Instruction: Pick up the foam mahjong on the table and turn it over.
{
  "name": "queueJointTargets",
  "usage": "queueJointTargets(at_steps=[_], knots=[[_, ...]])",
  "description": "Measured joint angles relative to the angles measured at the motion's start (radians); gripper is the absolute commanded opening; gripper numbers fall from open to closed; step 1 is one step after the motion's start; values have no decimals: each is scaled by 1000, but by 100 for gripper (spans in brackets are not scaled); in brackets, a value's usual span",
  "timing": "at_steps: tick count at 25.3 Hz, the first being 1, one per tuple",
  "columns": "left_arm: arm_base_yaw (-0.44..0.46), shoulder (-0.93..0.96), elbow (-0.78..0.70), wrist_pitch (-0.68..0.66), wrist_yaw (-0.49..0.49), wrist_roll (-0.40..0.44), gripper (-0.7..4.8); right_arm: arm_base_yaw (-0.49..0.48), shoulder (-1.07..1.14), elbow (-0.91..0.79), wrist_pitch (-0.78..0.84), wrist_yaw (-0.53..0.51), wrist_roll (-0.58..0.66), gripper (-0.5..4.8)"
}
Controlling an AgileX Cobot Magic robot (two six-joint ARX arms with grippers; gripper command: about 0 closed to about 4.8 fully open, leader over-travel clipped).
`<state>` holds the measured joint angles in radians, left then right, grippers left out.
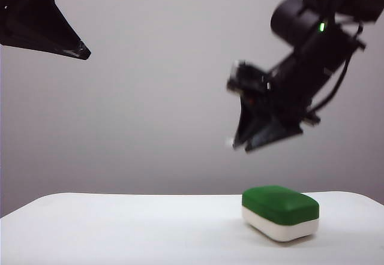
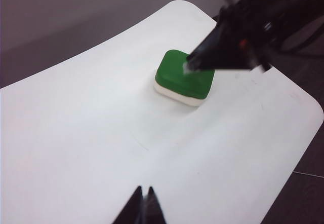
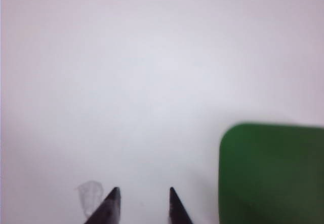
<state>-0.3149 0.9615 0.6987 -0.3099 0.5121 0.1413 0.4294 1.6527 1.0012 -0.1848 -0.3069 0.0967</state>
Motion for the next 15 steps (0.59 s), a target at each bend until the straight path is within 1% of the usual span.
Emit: queueJointTargets(at_steps=[1, 2, 5, 7, 11, 15], knots=[[0, 0, 0, 0, 0, 0, -5, 1, -42, 0, -36, 30, 2, 60], [0, -2, 0, 0, -1, 0, -5, 0, -84, -1, -95, 83, 2, 51], [1, -34, 0, -1, -32, 12, -5, -8, -148, -3, -185, 99, 3, 43], [2, -78, 0, -1, -77, 18, -5, -10, -192, -29, -199, 103, 3, 19], [3, -203, 1, -2, -158, 31, -5, -13, -319, -108, -220, 106, 18, 17], [3, -302, 0, -46, -185, 41, -5, -28, -460, -178, -217, 132, 45, 17]])
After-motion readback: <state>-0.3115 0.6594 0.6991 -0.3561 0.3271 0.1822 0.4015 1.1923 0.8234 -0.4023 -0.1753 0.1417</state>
